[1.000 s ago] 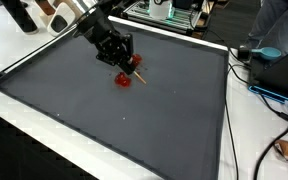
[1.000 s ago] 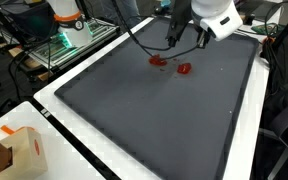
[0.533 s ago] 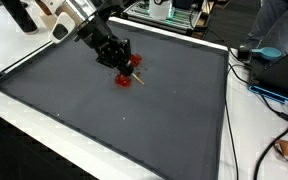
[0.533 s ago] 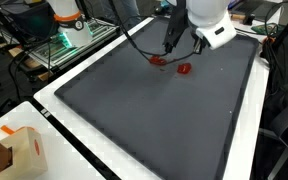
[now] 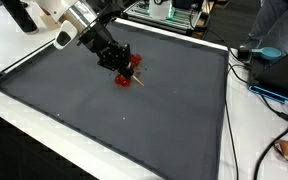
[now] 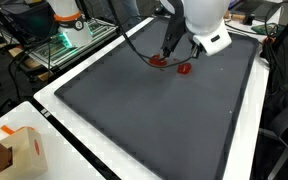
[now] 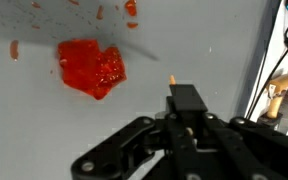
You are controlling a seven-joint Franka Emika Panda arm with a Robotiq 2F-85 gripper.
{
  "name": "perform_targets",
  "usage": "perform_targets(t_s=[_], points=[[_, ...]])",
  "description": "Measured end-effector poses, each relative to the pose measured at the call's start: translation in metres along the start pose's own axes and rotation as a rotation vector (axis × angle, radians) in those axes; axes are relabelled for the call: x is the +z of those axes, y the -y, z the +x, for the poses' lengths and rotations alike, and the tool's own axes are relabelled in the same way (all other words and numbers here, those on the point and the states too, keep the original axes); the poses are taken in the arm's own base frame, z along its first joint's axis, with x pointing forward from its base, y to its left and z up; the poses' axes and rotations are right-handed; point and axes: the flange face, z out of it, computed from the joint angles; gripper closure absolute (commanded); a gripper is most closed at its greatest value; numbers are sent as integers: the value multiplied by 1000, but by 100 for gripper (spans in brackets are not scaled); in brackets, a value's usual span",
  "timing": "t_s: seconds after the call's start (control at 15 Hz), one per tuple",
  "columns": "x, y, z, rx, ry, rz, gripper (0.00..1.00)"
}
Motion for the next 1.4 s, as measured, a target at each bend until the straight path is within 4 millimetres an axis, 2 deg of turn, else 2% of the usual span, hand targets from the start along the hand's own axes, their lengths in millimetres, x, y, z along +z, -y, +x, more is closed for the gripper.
perform_targets(t_s=[0.6,1.4], points=[[4,-8,0,80,2,2,97],[-20,-6,10,181,-21,-86,97]])
